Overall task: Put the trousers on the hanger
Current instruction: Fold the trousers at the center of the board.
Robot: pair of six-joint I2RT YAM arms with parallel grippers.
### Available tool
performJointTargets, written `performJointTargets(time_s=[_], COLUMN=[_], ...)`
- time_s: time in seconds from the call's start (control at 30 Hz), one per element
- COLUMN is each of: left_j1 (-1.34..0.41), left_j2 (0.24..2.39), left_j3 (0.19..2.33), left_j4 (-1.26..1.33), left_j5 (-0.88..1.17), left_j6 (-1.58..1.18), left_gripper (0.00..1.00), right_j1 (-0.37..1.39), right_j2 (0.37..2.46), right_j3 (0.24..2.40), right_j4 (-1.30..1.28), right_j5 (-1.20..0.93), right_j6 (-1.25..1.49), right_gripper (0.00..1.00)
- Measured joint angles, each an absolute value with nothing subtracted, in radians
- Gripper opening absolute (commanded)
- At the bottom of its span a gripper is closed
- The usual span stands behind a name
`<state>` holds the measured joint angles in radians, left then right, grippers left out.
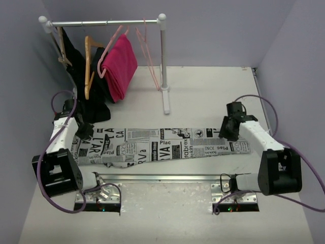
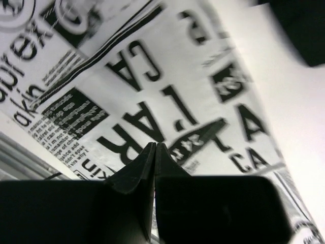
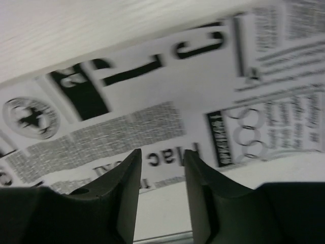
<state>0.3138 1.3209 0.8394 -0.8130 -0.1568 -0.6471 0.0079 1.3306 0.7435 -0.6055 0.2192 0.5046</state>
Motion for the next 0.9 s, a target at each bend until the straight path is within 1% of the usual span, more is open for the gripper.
performJointTargets(time_s=[0.03,0.07,0.1,0.17,0.2,0.3,0.4,0.53,0.63,0.7,0.8,0.9], left_j1=[0.314,0.314,0.314,0.314,0.314,0.314,0.313,0.307,0.307,0.307,0.293,0.272], left_j2=[1.299,1.269,1.237,1.142,1.084,0.931,0.857,0.867,0.906,0.941,0.968,0.992], left_j3=[0.865,0.897,0.925,0.973,0.980,0.970,0.960,0.960,0.960,0.959,0.960,0.963], left_j4=[-0.822,-0.829,-0.830,-0.813,-0.791,-0.752,-0.748,-0.758,-0.761,-0.770,-0.791,-0.822], left_j5=[-0.142,-0.125,-0.107,-0.054,-0.014,0.093,0.157,0.179,0.194,0.210,0.227,0.185], left_j6=[-0.632,-0.615,-0.595,-0.571,-0.558,-0.542,-0.527,-0.519,-0.518,-0.515,-0.509,-0.509], left_gripper=[0.36,0.53,0.75,0.97,1.00,1.00,1.00,1.00,1.00,1.00,1.00,1.00], right_j1=[0.053,0.114,0.173,0.276,0.317,0.390,0.381,0.248,0.138,0.094,0.036,-0.042], right_j2=[1.330,1.336,1.353,1.414,1.462,1.608,1.718,1.769,1.777,1.783,1.794,1.788], right_j3=[0.734,0.731,0.735,0.768,0.795,0.868,0.924,0.967,0.974,0.982,0.995,0.994], right_j4=[-0.577,-0.547,-0.521,-0.485,-0.475,-0.447,-0.485,-0.528,-0.553,-0.568,-0.591,-0.602], right_j5=[0.177,0.135,0.093,0.039,0.023,-0.012,0.020,-0.005,0.034,0.062,0.073,0.080], right_j6=[0.511,0.516,0.521,0.523,0.523,0.513,0.481,0.460,0.447,0.438,0.434,0.454], right_gripper=[0.47,0.49,0.52,0.57,0.58,0.60,0.61,0.61,0.62,0.64,0.64,0.64])
